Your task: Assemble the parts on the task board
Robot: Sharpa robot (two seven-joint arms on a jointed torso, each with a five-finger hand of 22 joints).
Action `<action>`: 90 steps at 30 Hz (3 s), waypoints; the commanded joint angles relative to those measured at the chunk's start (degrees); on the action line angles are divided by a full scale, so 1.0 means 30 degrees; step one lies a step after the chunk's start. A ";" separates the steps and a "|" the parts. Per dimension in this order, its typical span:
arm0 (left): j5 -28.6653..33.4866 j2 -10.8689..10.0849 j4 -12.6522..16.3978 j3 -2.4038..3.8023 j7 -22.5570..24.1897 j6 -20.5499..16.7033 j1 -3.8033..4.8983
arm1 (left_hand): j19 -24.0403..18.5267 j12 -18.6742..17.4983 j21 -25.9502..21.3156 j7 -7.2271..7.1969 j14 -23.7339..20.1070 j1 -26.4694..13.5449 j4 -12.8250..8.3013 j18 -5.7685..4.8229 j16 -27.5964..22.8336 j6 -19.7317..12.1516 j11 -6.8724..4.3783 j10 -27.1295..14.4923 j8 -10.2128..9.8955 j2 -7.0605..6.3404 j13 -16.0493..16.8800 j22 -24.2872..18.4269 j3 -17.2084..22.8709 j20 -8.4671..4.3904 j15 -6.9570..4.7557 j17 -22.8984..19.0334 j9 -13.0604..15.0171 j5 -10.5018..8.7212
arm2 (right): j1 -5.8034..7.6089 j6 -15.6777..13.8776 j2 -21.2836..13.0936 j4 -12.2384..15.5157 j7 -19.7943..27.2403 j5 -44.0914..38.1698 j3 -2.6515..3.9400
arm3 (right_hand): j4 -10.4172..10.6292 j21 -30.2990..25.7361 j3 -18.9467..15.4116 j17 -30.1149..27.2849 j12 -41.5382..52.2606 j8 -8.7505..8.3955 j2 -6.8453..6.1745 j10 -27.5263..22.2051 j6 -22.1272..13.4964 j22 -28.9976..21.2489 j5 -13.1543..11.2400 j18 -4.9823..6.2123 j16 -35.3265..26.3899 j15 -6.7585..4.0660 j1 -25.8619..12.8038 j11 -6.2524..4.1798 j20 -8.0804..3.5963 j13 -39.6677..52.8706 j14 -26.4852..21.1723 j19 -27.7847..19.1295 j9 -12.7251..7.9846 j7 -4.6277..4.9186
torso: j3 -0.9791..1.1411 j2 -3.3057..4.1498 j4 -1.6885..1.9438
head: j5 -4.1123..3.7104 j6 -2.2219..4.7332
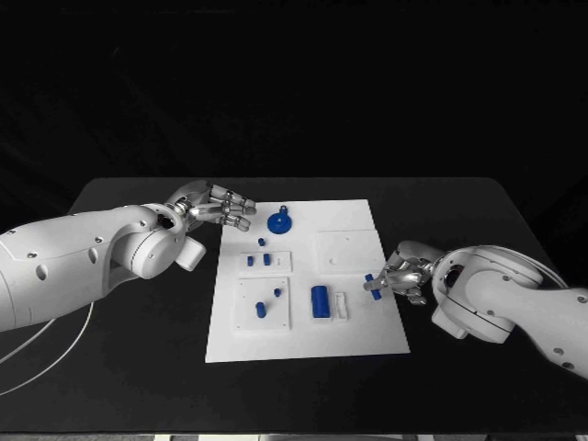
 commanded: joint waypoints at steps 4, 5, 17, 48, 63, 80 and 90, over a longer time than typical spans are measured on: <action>0.0040 0.0042 0.0066 0.0012 0.0125 0.0221 0.0011 | 0.0131 0.0082 -0.0082 -0.0019 -0.0163 -0.0072 0.0075 0.0127 -0.0070 -0.0142 0.0007 -0.0144 -0.0051 -0.0088 -0.0002 -0.0016 0.0020 -0.0013 0.0007 0.0030 0.0003 -0.0107 | -0.0020 -0.0058 0.0701 -0.0279 -0.0190 0.1473 -0.0559 | -0.1621 -0.0147 0.1454 -0.0033 -0.0073 0.0060 0.0265 0.0096 0.0083 0.1480 0.0149 -0.0164 0.0028 0.0075 0.0072 -0.0009 0.0084 -0.0018 -0.0002 0.1053 0.0012 0.0053 | 0.0008 0.0009 0.0019 | 0.0119 -0.0048; 0.0040 0.0041 0.0066 0.0012 0.0124 0.0217 0.0011 | 0.0131 0.0082 -0.0082 -0.0019 -0.0163 -0.0072 0.0075 0.0127 -0.0070 -0.0142 0.0007 -0.0144 -0.0051 -0.0088 -0.0002 -0.0016 0.0020 -0.0013 0.0007 0.0030 0.0003 -0.0107 | -0.0020 -0.0064 0.0807 -0.0319 -0.0196 0.1534 -0.0643 | -0.1621 -0.0147 0.1454 -0.0033 -0.0073 0.0060 0.0265 0.0096 0.0083 0.1480 0.0149 -0.0164 0.0028 0.0075 0.0072 -0.0009 0.0084 -0.0018 -0.0002 0.1053 0.0012 0.0053 | 0.0005 0.0013 0.0006 | 0.0143 -0.0056; 0.0039 0.0061 0.0083 0.0012 0.0091 0.0282 0.0011 | 0.0131 0.0082 -0.0082 -0.0019 -0.0163 -0.0072 0.0075 0.0127 -0.0070 -0.0142 0.0007 -0.0144 -0.0051 -0.0088 -0.0002 -0.0016 0.0020 -0.0013 0.0007 0.0030 0.0003 -0.0107 | -0.0019 -0.0210 0.1707 -0.0841 -0.0380 0.1524 -0.1513 | -0.1756 -0.0239 0.1339 -0.0057 -0.0117 0.0060 0.0367 0.0047 0.0052 0.1475 0.0240 -0.0163 -0.0007 0.0063 0.0014 -0.0016 0.0072 -0.0032 -0.0011 0.1057 0.0011 0.0059 | 0.0018 0.0009 -0.0022 | 0.0219 -0.0080; 0.0014 0.0027 0.0101 0.0010 -0.0089 0.0436 0.0013 | 0.0202 0.0082 -0.0091 -0.0024 -0.0191 -0.0086 0.0282 0.0110 -0.0067 -0.0164 0.0017 -0.0176 -0.0049 -0.0109 -0.0002 -0.0483 -0.0092 0.0014 0.0024 0.0043 0.0004 -0.0139 | 0.0029 -0.1120 0.2492 -0.1222 -0.0300 0.0846 -0.1756 | -0.1770 -0.0231 0.1255 -0.0066 -0.0106 0.0058 0.0453 0.0033 0.0035 0.1493 0.0245 -0.0158 -0.0042 0.0030 -0.0110 -0.0040 0.0037 -0.0008 -0.0013 0.1074 0.0006 0.0050 | 0.0015 0.0012 -0.0021 | 0.0396 -0.0056; -0.0002 0.0011 0.0112 0.0010 -0.0179 0.0503 0.0014 | 0.0239 0.0085 -0.0095 -0.0025 -0.0217 -0.0068 0.0394 0.0101 -0.0070 -0.0178 0.0022 -0.0190 -0.0051 -0.0123 0.0000 -0.0759 -0.0133 0.0026 0.0036 0.0048 0.0004 -0.0153 | 0.0116 -0.0630 0.2663 -0.1548 -0.0462 0.0912 -0.1761 | 0.2032 -0.0352 -0.1725 -0.0159 -0.0160 0.0054 -0.1290 0.0016 0.0083 0.1427 -0.0264 -0.0184 -0.0194 -0.0078 -0.0937 -0.0084 -0.0090 0.0037 -0.0043 0.1081 -0.0023 -0.0060 | 0.0009 0.0004 -0.0018 | 0.0446 -0.0051; -0.0044 -0.0003 0.0094 0.0010 -0.0264 0.0572 0.0015 | 0.0287 0.0084 -0.0084 -0.0020 -0.0211 -0.0059 0.0465 0.0098 -0.0068 -0.0199 0.0023 -0.0190 -0.0050 -0.0146 -0.0001 -0.0946 -0.0167 0.0027 0.0036 0.0055 0.0004 -0.0147 | 0.0122 -0.0340 0.2720 -0.1567 -0.0306 0.1060 -0.1876 | 0.5849 -0.0399 -0.3925 -0.0051 -0.0403 0.0059 -0.2648 0.0072 0.0063 0.1391 -0.0264 -0.0213 -0.0325 -0.0103 0.0196 -0.0062 -0.0153 0.0174 -0.0039 0.1077 -0.0015 0.0032 | 0.0027 0.0007 -0.0020 | 0.0557 -0.0131; -0.0071 -0.0011 0.0090 0.0010 -0.0307 0.0610 0.0015 | 0.0304 0.0082 -0.0080 -0.0019 -0.0215 -0.0017 0.0471 0.0097 -0.0068 -0.0215 0.0024 -0.0198 -0.0051 -0.0156 -0.0001 -0.1051 -0.0166 0.0023 0.0034 0.0057 0.0003 -0.0141 | 0.0119 -0.0623 0.2578 -0.1595 -0.0055 0.1084 -0.1900 | 0.5022 -0.0438 -0.3393 -0.0074 -0.0453 0.0043 -0.2050 0.0080 0.0046 0.1382 -0.0239 -0.0201 -0.0395 -0.0104 0.1025 -0.0093 -0.0141 0.0190 -0.0032 0.1073 -0.0023 -0.0042 | 0.0027 0.0009 -0.0032 | 0.0556 -0.0153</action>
